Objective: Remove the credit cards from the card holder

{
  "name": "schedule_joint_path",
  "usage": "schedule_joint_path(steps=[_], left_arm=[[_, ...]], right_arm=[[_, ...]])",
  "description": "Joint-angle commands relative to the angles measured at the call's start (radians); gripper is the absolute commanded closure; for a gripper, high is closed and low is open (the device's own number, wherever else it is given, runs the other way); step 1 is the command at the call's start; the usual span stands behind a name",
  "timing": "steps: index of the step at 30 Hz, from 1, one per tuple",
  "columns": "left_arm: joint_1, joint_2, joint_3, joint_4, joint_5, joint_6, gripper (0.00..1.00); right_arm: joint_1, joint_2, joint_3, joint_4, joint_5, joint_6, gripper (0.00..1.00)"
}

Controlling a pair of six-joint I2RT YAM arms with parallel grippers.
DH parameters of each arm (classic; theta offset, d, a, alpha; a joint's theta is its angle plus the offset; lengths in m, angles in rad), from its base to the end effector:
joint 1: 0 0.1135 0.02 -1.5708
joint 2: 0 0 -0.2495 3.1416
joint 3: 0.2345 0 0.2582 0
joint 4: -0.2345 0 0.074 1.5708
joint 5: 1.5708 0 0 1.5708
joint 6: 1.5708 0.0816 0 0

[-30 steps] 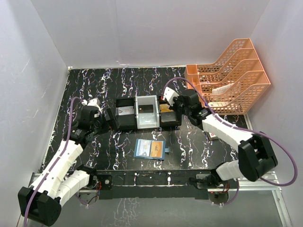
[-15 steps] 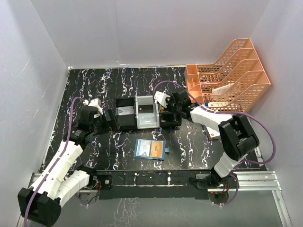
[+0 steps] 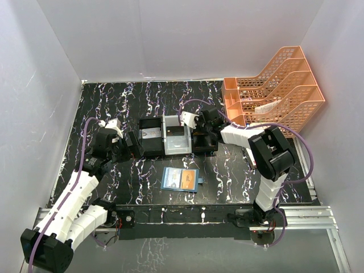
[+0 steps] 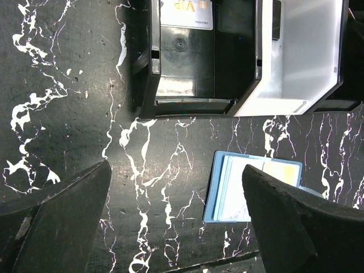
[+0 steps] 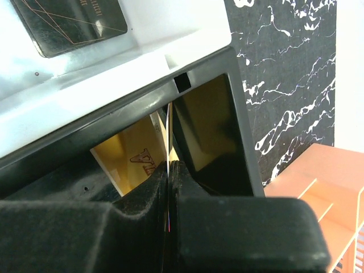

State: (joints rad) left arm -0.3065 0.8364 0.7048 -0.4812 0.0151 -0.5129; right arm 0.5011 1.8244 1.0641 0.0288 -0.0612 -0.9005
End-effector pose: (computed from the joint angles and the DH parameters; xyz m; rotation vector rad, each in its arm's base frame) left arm 0.2255 -0.0727 0.2357 -0.2204 2.2133 -0.4755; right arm 0.3674 0.2069 0.1216 -1.5098 1.7408 -0.1348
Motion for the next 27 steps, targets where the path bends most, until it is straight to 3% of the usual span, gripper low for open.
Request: schedule_joint_path(steps=[1, 9, 20, 27], left_arm=[[0.004, -0.001, -0.002, -0.028, 0.003, 0.005, 0.01], [0.004, 0.013, -0.002, -0.026, 0.008, 0.005, 0.01], [0.004, 0.015, -0.003, -0.019, 0.023, 0.012, 0.01], [0.004, 0.015, -0.006, -0.013, 0.040, 0.016, 0.01]], right_arm=[[-0.006, 0.008, -0.005, 0.105, 0.012, -0.050, 1.00], [-0.006, 0.006, -0.030, 0.072, -0.014, -0.080, 0.88], [-0.008, -0.020, -0.024, 0.037, -0.035, -0.060, 0.60], [-0.011, -0.036, -0.017, 0.018, -0.036, -0.055, 0.56]])
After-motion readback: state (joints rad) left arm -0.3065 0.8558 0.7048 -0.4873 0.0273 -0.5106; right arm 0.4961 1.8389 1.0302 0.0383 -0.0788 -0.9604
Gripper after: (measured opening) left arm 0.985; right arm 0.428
